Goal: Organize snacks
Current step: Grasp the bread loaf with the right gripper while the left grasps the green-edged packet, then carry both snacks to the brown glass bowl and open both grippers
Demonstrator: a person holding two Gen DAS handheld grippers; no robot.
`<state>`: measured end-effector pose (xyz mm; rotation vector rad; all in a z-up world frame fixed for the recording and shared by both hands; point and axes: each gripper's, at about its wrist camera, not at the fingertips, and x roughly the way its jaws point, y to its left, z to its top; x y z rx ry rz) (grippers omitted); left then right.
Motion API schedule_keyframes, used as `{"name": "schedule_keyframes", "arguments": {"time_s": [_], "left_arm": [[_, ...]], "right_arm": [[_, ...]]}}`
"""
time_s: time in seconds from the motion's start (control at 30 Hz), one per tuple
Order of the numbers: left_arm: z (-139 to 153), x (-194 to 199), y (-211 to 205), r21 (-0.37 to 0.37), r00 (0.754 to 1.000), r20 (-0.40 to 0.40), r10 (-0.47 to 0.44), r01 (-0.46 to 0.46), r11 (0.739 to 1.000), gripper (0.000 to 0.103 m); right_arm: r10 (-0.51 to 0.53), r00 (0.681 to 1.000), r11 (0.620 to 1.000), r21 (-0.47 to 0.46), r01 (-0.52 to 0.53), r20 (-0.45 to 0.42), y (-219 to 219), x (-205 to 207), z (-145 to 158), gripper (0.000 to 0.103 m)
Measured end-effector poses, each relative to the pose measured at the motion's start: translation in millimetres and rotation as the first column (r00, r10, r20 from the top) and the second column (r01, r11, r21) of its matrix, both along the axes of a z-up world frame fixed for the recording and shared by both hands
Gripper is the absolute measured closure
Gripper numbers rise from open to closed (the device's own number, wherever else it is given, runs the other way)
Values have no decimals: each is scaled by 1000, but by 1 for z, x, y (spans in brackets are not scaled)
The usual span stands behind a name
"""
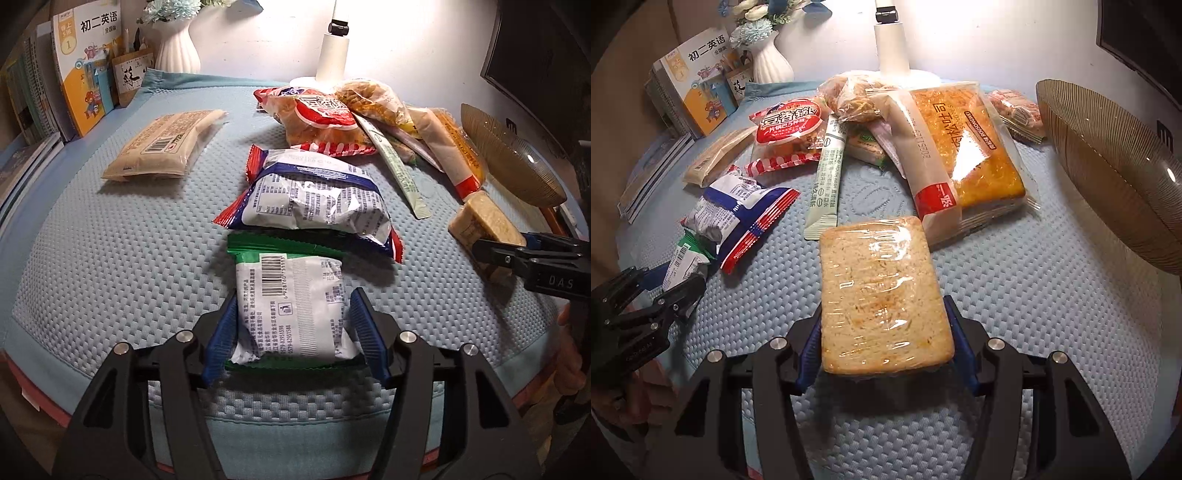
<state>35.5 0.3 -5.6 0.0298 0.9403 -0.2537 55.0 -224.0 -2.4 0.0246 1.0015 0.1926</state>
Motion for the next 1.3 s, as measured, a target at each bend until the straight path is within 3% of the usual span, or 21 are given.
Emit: {"name": "schedule_keyframes", "arguments": {"time_s": [0.07, 0.17, 0.27, 0.4, 0.57, 0.7, 0.8, 1.0, 1.07, 1.1, 1.17, 1.3], "left_arm": [[2, -3, -5, 38, 1000, 11, -6, 6, 999, 53], [13, -10, -6, 33, 999, 36, 4, -5, 999, 54], [36, -16, -17, 28, 995, 101, -16, 14, 1000, 54], [71, -10, -50, -27, 982, 164, -98, 104, 994, 54], [104, 14, -117, -59, 946, 217, -239, 257, 965, 54], [130, 35, -169, -58, 904, 271, -329, 357, 932, 53], [143, 52, -209, -72, 882, 278, -380, 414, 908, 53], [136, 81, -282, -84, 856, 243, -457, 488, 869, 53], [130, 91, -300, -89, 850, 234, -472, 502, 860, 52], [126, 96, -307, -91, 849, 238, -472, 503, 859, 51], [121, 106, -315, -86, 862, 251, -441, 474, 876, 27], [122, 116, -305, -103, 883, 231, -408, 439, 893, 29]], "right_arm": [[-8, 1000, 999, 50, 8, -4, -7, -7, 2, 47], [-34, 999, 990, 134, 34, -2, -23, -19, 12, 49], [-71, 997, 986, 154, 64, 40, -40, -31, 33, 49], [-137, 985, 980, 159, 119, 106, -77, -39, 66, 49], [-245, 955, 962, 162, 219, 168, -134, -37, 103, 49], [-368, 897, 928, 162, 336, 245, -178, -28, 130, 49], [-434, 860, 901, 105, 421, 268, -202, -14, 132, 49], [-473, 864, 881, 118, 458, 175, -239, 22, 107, 49], [-462, 873, 886, 131, 445, 155, -242, 29, 99, 39], [-466, 872, 882, 146, 447, 148, -245, 28, 98, 36], [-475, 866, 878, 154, 454, 158, -248, 21, 100, 32], [-470, 863, 882, 143, 449, 187, -242, 2, 107, 32]]}}
